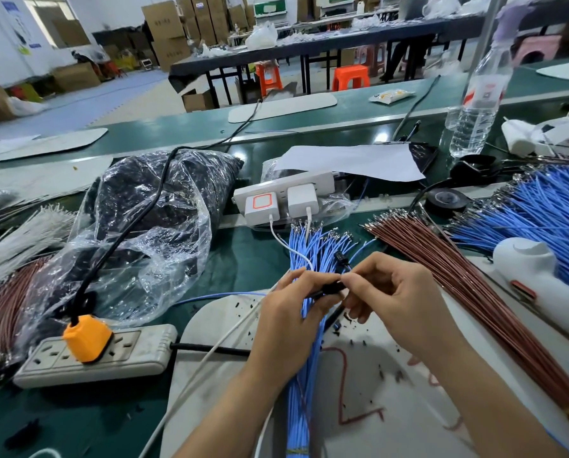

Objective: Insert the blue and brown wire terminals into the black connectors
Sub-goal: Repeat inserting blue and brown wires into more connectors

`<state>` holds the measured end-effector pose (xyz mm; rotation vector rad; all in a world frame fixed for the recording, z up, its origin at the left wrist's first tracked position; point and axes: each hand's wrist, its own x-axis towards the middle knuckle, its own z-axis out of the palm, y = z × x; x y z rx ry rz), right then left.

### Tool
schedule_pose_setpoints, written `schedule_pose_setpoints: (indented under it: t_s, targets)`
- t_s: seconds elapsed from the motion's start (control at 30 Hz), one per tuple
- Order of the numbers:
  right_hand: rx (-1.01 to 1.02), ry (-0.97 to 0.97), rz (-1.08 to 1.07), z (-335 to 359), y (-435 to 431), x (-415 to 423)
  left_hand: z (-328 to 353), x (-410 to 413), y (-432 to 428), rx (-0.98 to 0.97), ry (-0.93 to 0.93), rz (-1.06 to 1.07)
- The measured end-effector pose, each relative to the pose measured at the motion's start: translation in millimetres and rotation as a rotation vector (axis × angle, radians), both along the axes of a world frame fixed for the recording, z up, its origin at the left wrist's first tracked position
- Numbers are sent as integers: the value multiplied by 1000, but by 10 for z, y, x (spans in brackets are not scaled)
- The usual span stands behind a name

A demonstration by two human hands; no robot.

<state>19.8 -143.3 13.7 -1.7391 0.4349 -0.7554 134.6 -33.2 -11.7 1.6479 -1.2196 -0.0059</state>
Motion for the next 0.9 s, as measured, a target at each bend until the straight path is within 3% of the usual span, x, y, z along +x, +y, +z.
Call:
schedule_pose_setpoints:
  t_s: [0.37,0.77,0.9]
  targets:
    - [382,78,193,51,-95,-56,15,-17,13,46,-2,-44]
    - [444,102,309,61,-146,-95,-26,-37,18,31,-85,-81]
    - [516,31,299,34,-115,-42,27,-45,-9,-14,-64,-63]
